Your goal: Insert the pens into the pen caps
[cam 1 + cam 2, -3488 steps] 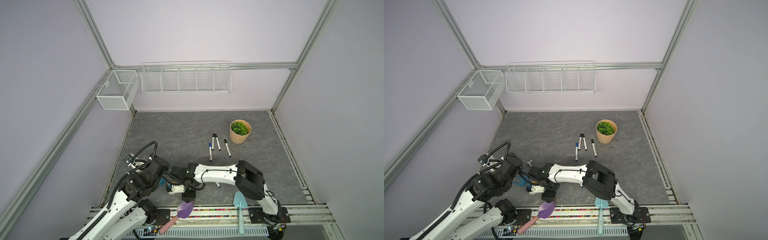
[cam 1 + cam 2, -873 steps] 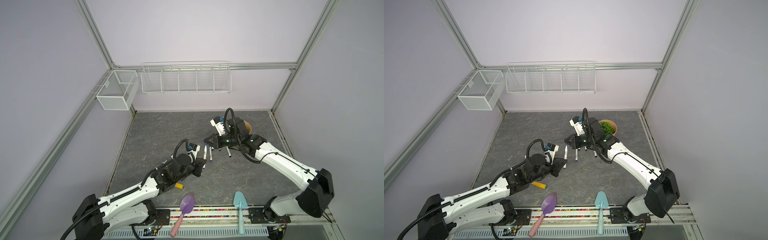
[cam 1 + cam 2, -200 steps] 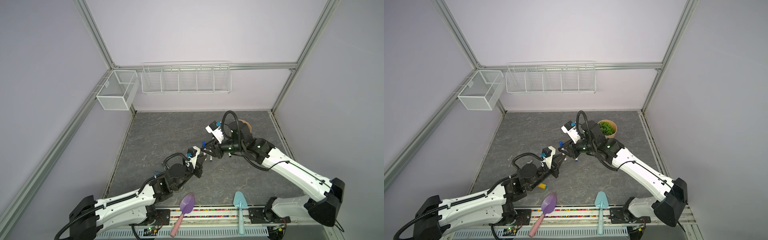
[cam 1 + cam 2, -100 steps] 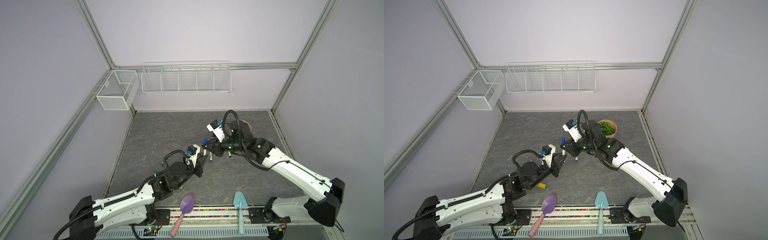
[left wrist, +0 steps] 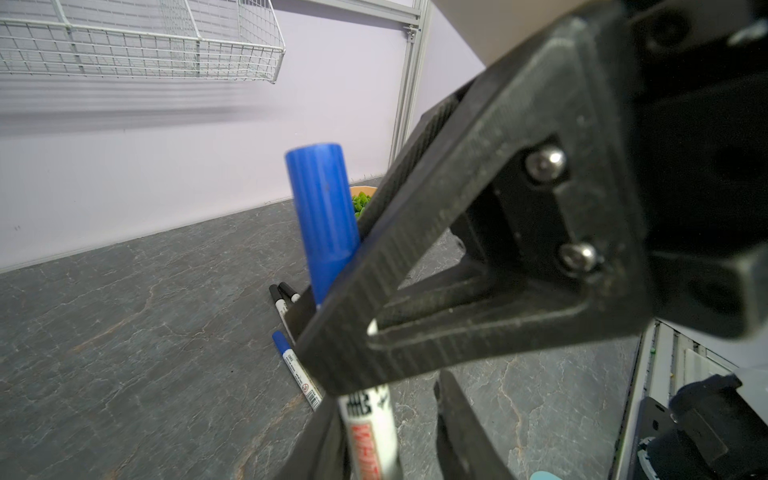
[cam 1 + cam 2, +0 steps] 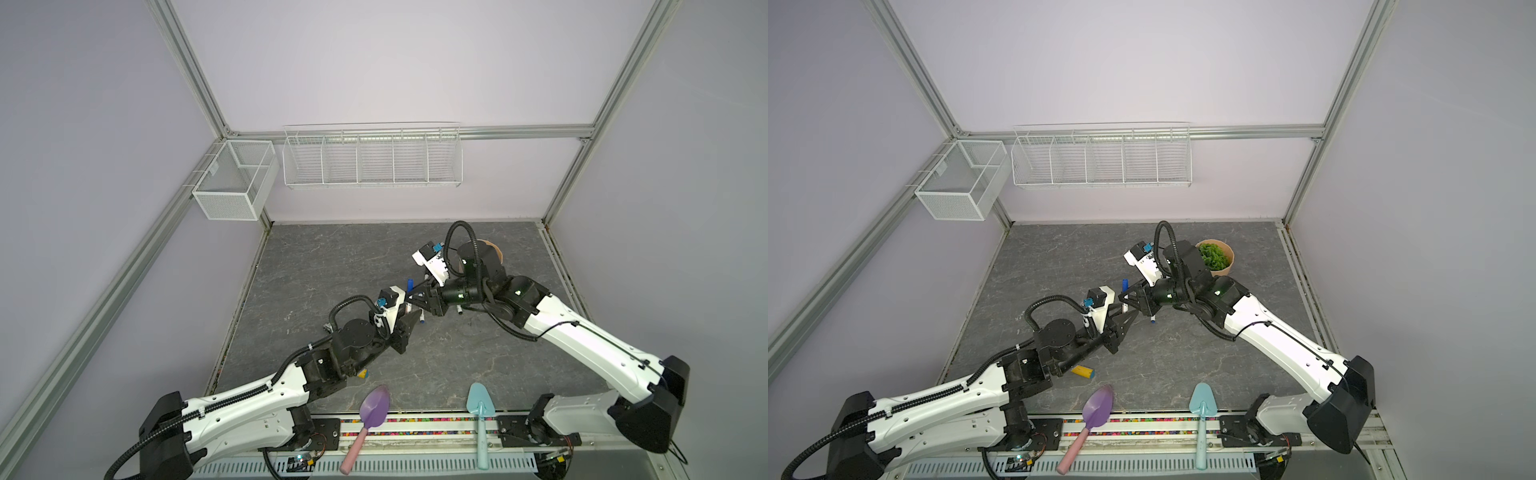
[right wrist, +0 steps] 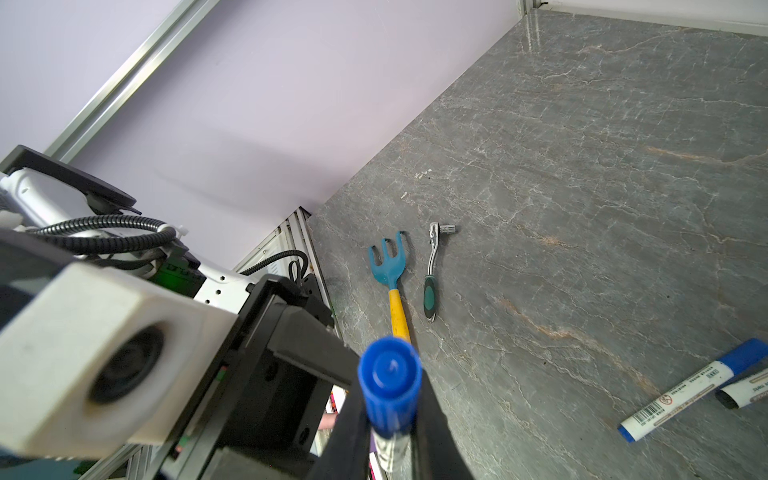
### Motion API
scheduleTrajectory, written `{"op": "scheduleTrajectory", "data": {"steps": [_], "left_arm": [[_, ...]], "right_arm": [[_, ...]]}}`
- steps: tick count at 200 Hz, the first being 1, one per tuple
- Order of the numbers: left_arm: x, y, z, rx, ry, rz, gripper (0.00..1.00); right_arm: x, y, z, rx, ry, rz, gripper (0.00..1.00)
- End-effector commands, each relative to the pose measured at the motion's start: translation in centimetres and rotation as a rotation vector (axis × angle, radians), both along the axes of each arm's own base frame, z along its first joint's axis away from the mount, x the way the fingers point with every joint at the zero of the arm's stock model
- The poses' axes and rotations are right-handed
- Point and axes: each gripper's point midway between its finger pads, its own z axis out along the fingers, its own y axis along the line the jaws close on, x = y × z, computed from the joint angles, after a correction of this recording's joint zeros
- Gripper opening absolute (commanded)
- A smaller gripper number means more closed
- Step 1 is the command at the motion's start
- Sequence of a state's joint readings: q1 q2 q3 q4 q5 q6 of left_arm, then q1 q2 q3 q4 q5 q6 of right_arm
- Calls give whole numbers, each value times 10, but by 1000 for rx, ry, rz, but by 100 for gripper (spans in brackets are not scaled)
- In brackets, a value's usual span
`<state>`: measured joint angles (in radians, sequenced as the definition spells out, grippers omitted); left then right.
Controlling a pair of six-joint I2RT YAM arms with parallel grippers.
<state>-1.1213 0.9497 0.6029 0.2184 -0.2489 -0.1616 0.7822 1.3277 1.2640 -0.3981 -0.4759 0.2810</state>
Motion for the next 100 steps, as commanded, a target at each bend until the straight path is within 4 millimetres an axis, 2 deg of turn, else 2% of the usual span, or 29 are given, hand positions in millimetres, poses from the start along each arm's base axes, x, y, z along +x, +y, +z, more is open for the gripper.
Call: {"op": "scheduleTrajectory", "data": {"steps": [1, 31, 54, 83, 100], "left_arm": [[-2, -5, 15, -20, -24, -22, 23], [-2, -7, 16, -19, -20, -25, 0], [-2, -7, 16, -32, -20, -30, 0], [-4, -13, 6, -8, -6, -55, 0], [-7, -20, 1, 5, 3, -89, 0]], "right_arm": [[-2, -4, 5, 18, 5, 1, 7], [-1, -7, 6, 27, 8, -6, 7], [1, -10, 6, 29, 10, -16, 10], [3, -12, 12, 37, -8, -33, 32], [9, -13, 18, 43, -33, -56, 37]]}}
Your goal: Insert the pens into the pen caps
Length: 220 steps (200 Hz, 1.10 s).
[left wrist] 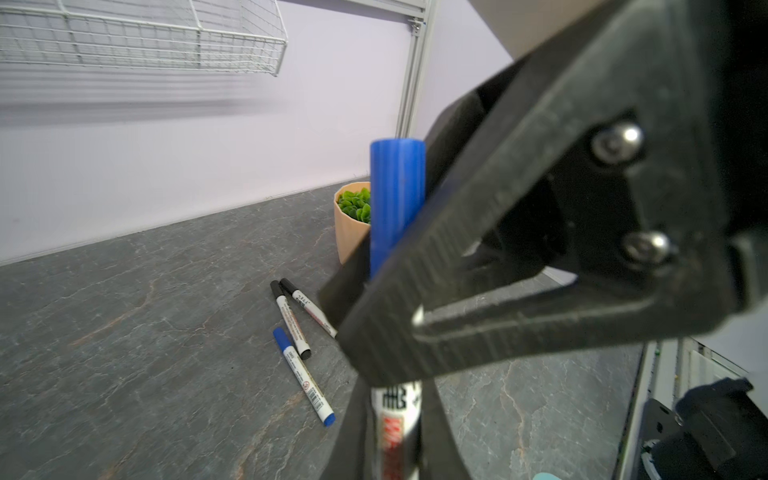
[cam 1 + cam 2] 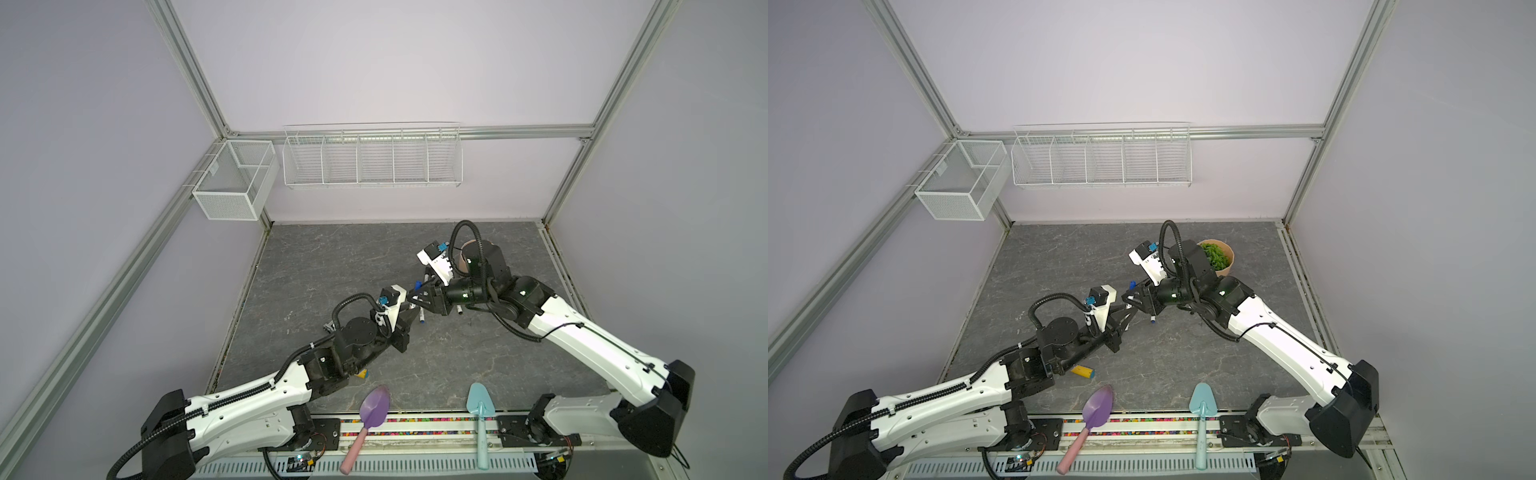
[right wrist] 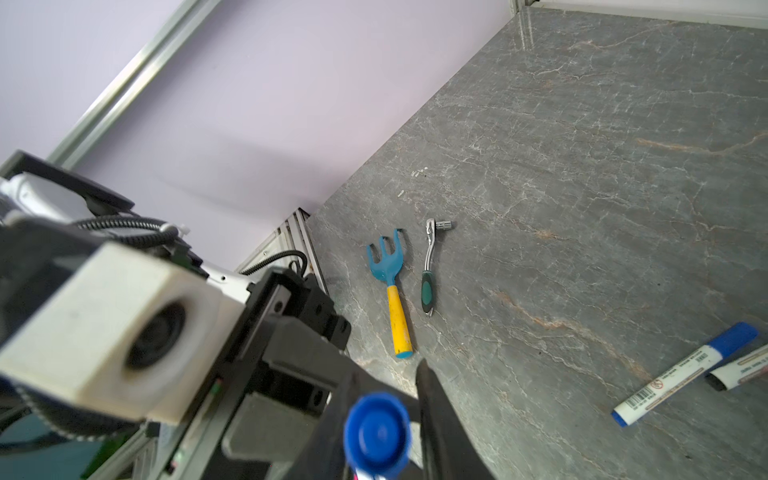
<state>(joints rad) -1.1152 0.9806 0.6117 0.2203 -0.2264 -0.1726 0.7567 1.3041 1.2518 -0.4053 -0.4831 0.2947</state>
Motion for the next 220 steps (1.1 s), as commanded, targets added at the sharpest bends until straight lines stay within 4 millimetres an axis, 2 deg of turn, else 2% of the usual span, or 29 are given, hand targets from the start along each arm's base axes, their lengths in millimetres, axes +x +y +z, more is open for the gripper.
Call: {"op": "scheduleTrajectory", "data": {"steps": [1, 26, 56, 73, 97, 112, 144, 168, 189, 206, 220], "left_arm": [[-8, -14, 6, -5, -16, -76, 0], [-11, -18, 2, -12, -1, -99, 0], [-10, -18, 4, -26, 0, -94, 0], [-10, -18, 6, -30, -5, -91, 0], [-9, -16, 12, -47, -13, -82, 0], [-6, -14, 20, -85, -23, -60, 0], [10, 0, 63, -250, -122, 60, 0], [26, 20, 111, -331, -262, 212, 0], [35, 42, 155, -380, -395, 357, 0], [39, 62, 182, -415, -476, 478, 0], [39, 67, 193, -400, -516, 511, 0]], "right_arm": [[6, -4, 16, 36, -46, -31, 37], [13, -3, 21, 34, -63, -47, 39], [17, -1, 17, 28, -46, -39, 36], [16, 1, 14, 27, -31, -30, 30], [15, 3, 8, 28, -8, -23, 11], [11, 5, 4, 36, 16, -4, 7], [-5, 13, -14, 63, 138, 74, 7], [-15, 16, -39, -4, 200, 93, 7], [-18, 9, -66, -110, 245, 77, 7], [-12, -2, -86, -184, 283, 26, 7], [0, -15, -96, -179, 360, -41, 7]]}}
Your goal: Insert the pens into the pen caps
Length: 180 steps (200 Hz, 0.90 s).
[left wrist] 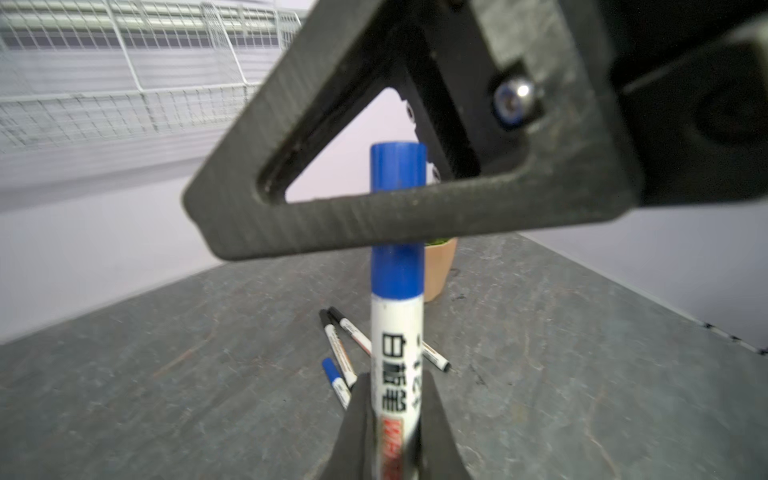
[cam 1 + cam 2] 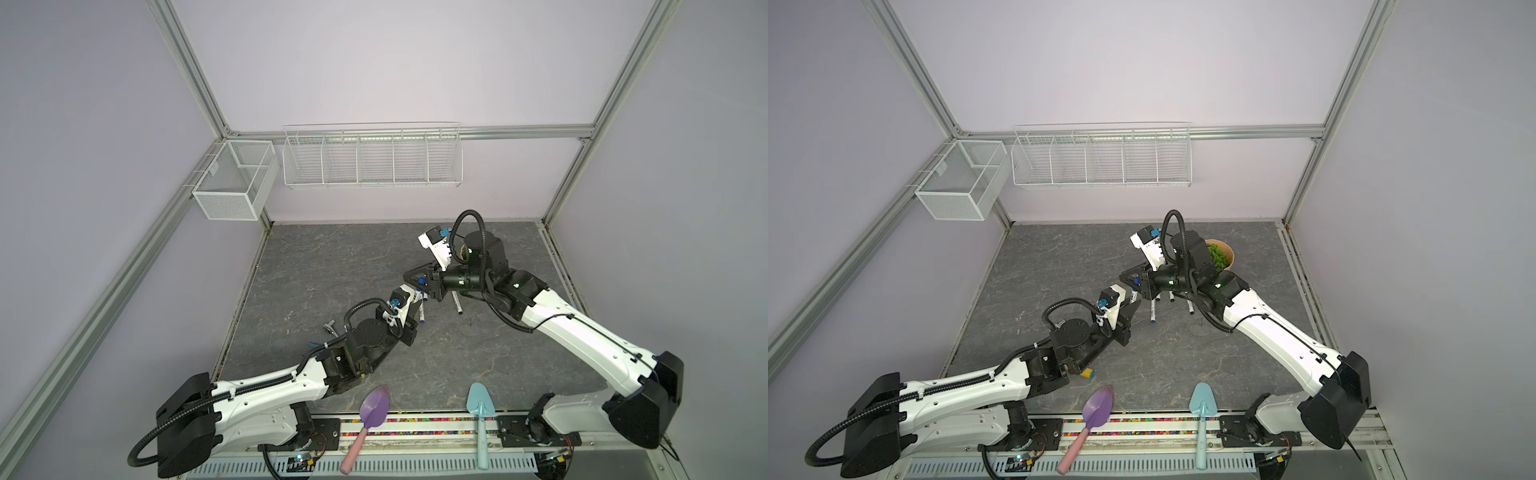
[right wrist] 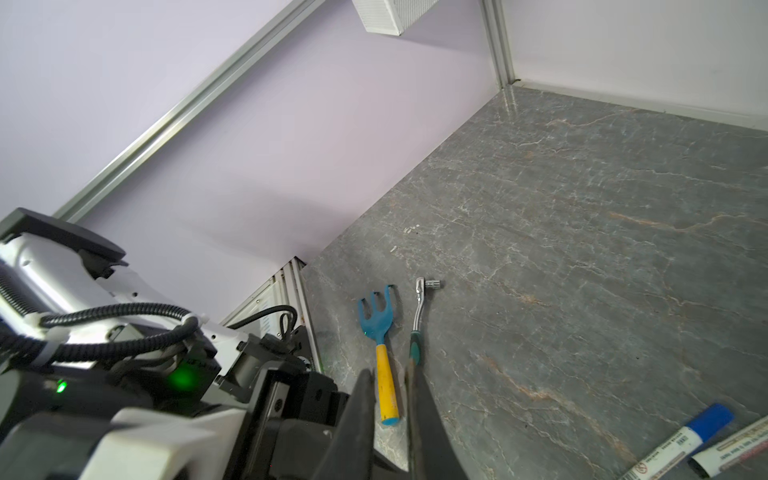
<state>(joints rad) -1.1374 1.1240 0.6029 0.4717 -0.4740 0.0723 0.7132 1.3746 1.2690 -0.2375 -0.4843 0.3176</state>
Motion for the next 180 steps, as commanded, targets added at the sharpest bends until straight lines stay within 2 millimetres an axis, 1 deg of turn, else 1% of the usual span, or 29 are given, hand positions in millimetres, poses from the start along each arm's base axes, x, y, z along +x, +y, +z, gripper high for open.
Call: {"op": "scheduleTrajectory", "data": {"steps": [1, 16, 24, 35, 55, 75, 93, 106, 120, 129, 141, 157, 167, 180], "left_arm": [[5, 66, 188, -484, -351, 243, 0], [3, 61, 189, -453, -364, 217, 0], [2, 56, 187, -440, -356, 194, 0], [1, 48, 182, -426, -340, 159, 0], [2, 42, 179, -490, -284, 114, 0], [7, 38, 184, -582, -223, 1, 0], [10, 39, 197, -663, -195, -101, 0], [8, 36, 209, -677, -196, -172, 0], [4, 28, 218, -645, -197, -224, 0], [1, 23, 221, -616, -192, -251, 0], [-1, 17, 217, -583, -182, -277, 0], [-2, 18, 210, -576, -166, -278, 0], [-1, 20, 207, -578, -162, -265, 0], [1, 26, 205, -594, -165, -240, 0]], "right_arm": [[-37, -27, -109, -246, 438, 14, 7], [-22, -37, -112, -177, 535, -34, 7], [-19, -37, -110, -139, 569, -28, 7], [-20, -34, -106, -117, 582, 5, 7], [-32, -27, -104, -162, 546, 69, 7], [-49, -19, -106, -219, 509, 134, 7], [-62, -13, -112, -263, 499, 170, 7], [-65, -12, -116, -286, 492, 169, 7], [-62, -15, -117, -288, 489, 149, 7], [-55, -18, -113, -258, 498, 125, 7], [-43, -22, -104, -177, 540, 97, 7], [-32, -26, -91, -83, 582, 86, 7], [-33, -24, -85, -62, 590, 108, 7], [-40, -22, -84, -81, 602, 146, 7]]}}
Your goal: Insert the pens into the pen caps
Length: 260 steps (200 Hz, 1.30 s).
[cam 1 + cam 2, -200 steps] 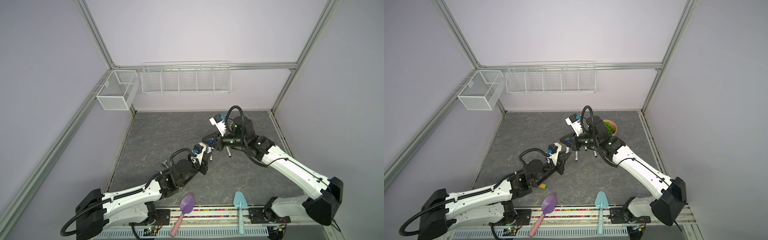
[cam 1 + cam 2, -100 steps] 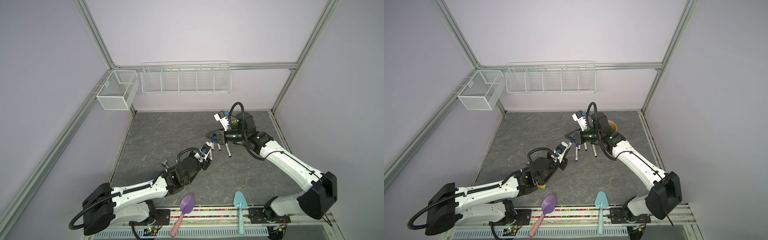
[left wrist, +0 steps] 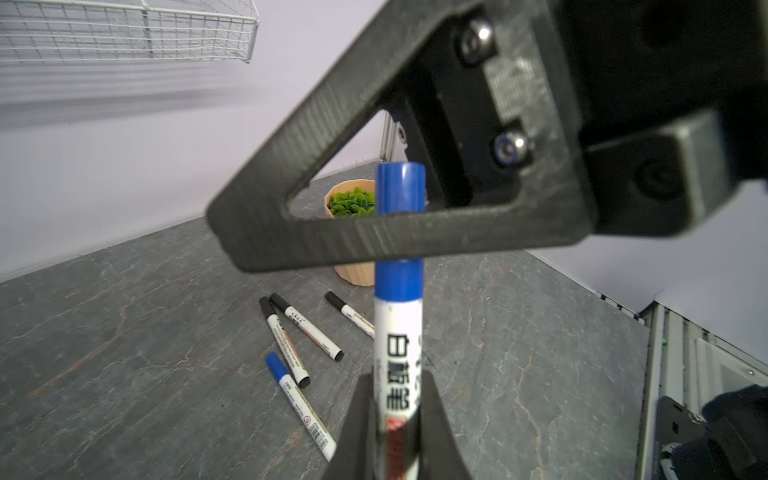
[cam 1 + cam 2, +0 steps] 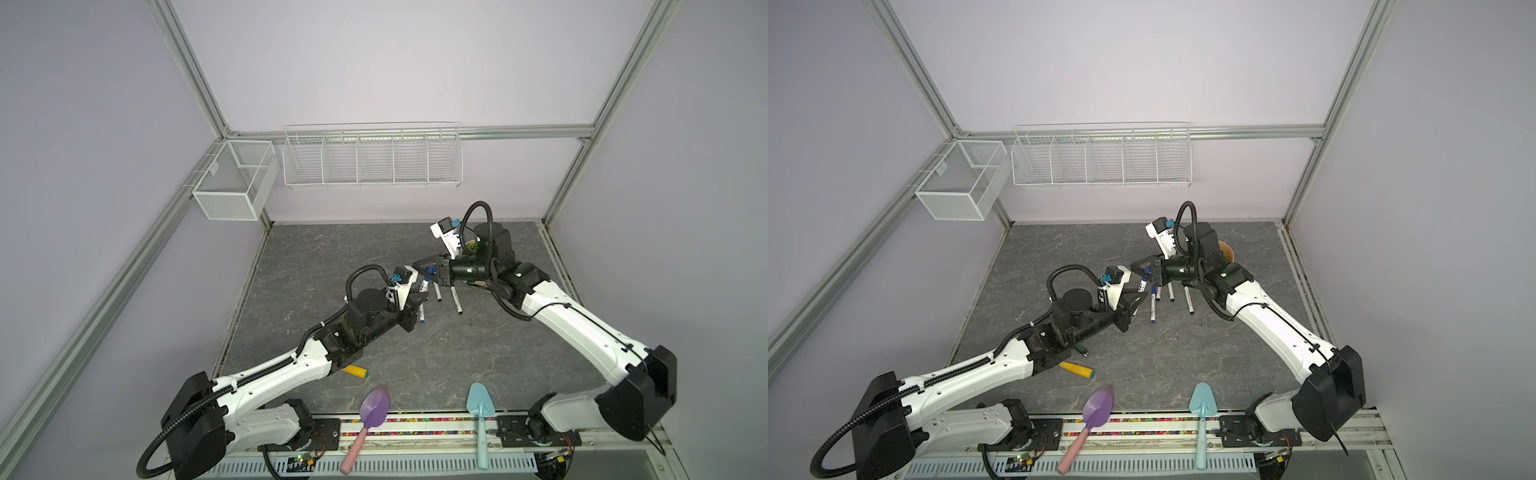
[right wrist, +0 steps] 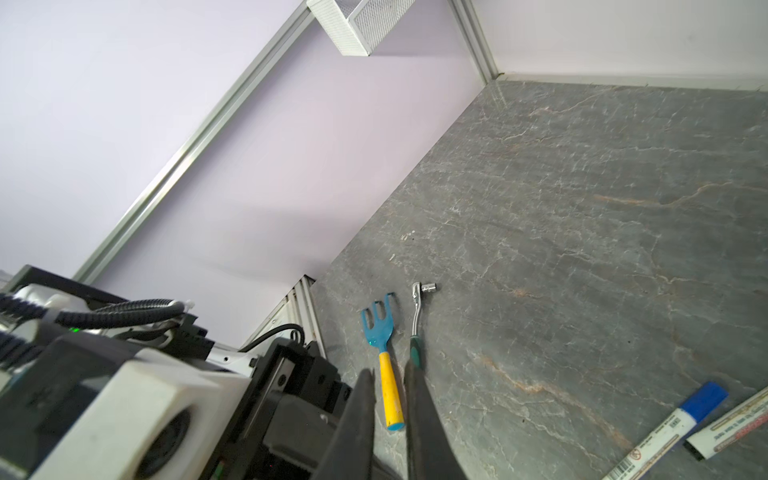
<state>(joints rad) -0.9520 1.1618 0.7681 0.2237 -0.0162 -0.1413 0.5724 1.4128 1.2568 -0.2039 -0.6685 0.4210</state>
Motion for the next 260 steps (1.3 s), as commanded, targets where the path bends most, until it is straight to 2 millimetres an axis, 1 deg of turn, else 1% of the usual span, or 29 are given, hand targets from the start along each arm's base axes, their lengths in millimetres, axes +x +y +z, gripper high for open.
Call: {"op": "scheduleTrajectory", "data": {"steps": [1, 16, 31, 39, 51, 65, 80, 102, 116, 133, 147, 161, 176, 197, 219, 229, 246, 260], "left_arm": [[-9, 49, 200, -566, -342, 82, 0], [-7, 55, 202, -573, -360, 113, 0], [-4, 62, 206, -587, -378, 161, 0], [-1, 66, 208, -592, -391, 187, 0], [1, 72, 214, -602, -410, 218, 0], [2, 77, 223, -609, -440, 246, 0], [0, 78, 229, -569, -488, 256, 0], [-1, 79, 231, -522, -526, 275, 0], [-1, 78, 230, -486, -544, 286, 0], [-1, 76, 225, -471, -539, 287, 0], [2, 75, 221, -471, -529, 294, 0], [5, 75, 218, -480, -522, 308, 0], [10, 79, 216, -514, -494, 340, 0], [14, 80, 218, -534, -487, 357, 0], [17, 87, 223, -595, -469, 351, 0], [17, 90, 225, -615, -465, 350, 0], [14, 90, 228, -635, -460, 325, 0], [13, 93, 229, -671, -437, 306, 0]], "right_arm": [[-66, 1, -78, -141, 440, 183, 7], [-81, 3, -86, -235, 408, 230, 7], [-98, 4, -102, -363, 365, 273, 7], [-104, 5, -111, -419, 354, 281, 7], [-107, 3, -124, -482, 348, 270, 7], [-103, 0, -133, -515, 343, 234, 7], [-93, -4, -134, -501, 356, 179, 7], [-70, -11, -130, -380, 472, 96, 7], [-63, -12, -125, -305, 530, 90, 7], [-68, -3, -117, -269, 531, 145, 7], [-79, 4, -115, -310, 485, 194, 7], [-92, 8, -124, -403, 442, 232, 7], [-104, 11, -138, -483, 431, 262, 7], [-112, 11, -154, -544, 440, 277, 7], [-110, 8, -156, -539, 447, 270, 7], [-105, 7, -153, -504, 465, 251, 7], [-92, 2, -148, -431, 505, 212, 7], [-88, 1, -143, -402, 508, 203, 7]]}}
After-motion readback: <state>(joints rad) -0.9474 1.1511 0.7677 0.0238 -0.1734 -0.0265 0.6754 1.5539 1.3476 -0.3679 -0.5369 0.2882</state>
